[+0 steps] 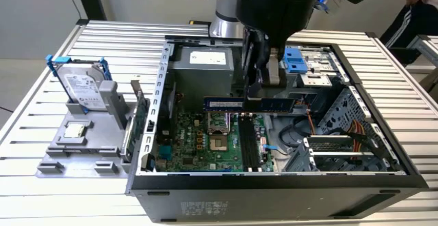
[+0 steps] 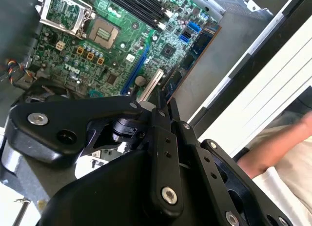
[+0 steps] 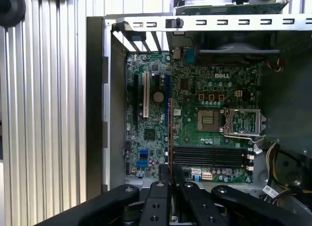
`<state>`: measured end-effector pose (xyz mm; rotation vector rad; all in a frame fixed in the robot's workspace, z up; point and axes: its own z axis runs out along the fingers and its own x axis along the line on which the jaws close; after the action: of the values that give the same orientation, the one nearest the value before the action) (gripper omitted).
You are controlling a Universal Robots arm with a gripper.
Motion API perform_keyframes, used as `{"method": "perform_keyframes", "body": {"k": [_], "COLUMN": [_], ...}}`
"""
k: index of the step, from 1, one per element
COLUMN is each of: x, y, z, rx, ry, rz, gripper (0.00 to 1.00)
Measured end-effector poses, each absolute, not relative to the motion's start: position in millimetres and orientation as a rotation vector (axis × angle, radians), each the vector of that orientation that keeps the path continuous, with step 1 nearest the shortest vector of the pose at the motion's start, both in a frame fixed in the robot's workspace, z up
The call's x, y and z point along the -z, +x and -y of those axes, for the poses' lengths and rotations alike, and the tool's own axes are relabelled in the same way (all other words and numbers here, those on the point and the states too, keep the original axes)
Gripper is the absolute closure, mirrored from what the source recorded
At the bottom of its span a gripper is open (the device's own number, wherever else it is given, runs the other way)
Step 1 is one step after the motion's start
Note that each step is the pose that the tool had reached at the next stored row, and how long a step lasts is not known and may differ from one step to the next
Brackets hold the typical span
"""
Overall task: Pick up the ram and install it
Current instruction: 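Insert the ram into the slot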
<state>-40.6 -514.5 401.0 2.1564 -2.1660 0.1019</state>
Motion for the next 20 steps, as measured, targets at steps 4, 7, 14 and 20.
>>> {"method": "perform_keyframes", "body": {"k": [4,7,14,20], "x": [-400.9,-400.8,-400.7,-400.7], "y": [-35.5,-31.9,-27.8,-25.6], "z": [513.0,510.7,508.0,505.5], "rx": [-0.101,-0.099,-0.097,-0.095], "ry": [2.143,2.114,2.076,2.045], "rz": [2.179,2.206,2.24,2.268], "gripper": [1.0,1.0,1.0,1.0]}}
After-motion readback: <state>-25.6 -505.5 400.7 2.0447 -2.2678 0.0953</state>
